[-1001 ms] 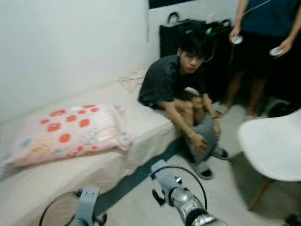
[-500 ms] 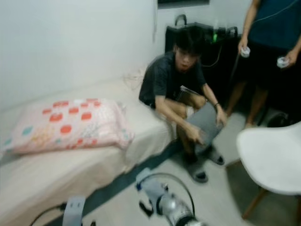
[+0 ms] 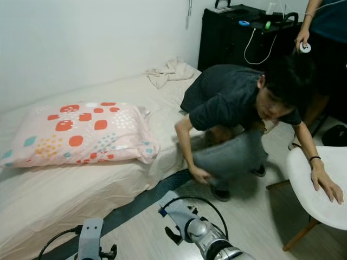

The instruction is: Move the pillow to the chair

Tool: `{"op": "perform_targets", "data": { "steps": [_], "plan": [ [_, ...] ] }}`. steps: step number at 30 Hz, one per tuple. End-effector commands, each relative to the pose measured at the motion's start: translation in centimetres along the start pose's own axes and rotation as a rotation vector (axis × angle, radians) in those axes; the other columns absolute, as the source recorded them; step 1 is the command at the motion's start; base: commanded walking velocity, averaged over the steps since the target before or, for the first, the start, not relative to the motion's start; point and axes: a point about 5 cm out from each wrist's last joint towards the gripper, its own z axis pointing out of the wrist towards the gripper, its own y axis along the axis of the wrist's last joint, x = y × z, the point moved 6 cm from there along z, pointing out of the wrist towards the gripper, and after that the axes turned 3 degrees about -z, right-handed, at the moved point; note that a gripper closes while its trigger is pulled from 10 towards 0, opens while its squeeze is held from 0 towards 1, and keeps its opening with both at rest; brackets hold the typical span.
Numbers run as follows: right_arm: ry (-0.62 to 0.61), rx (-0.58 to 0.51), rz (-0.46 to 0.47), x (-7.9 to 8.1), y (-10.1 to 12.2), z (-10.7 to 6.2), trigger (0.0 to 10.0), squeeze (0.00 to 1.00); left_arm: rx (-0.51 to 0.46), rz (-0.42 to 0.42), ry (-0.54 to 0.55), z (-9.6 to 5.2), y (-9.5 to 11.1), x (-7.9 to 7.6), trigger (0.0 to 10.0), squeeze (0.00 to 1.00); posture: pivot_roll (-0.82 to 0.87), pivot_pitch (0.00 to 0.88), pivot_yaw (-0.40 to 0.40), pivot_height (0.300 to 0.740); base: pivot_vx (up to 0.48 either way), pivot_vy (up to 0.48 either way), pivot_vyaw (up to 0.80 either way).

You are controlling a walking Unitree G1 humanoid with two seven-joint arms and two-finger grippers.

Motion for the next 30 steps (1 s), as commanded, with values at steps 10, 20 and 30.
{"op": "perform_targets", "data": {
  "steps": [10,20,30],
  "plan": [
    [0.066,0.153,-0.066,1.6,-4.6,-0.7,10.0,0.0,0.141,0.013,0.023,-1.2,-4.5,0.8,10.0,0.0,0.03,0.0,-0.05,0.74,0.0,0.0,0.0],
    [0.06,0.217,-0.075,0.8,-6.6,-1.4,10.0,0.0,0.176,-0.027,0.048,-1.6,-5.7,1.1,10.0,0.0,0.05,0.0,-0.112,0.74,0.0,0.0,0.0],
    [0.063,0.272,-0.2,-0.7,-7.7,-2.1,10.0,0.0,0.188,-0.133,0.074,-1.4,-5.6,0.0,10.0,0.0,0.09,0.0,-0.23,0.74,0.0,0.0,0.0]
  ]
}}
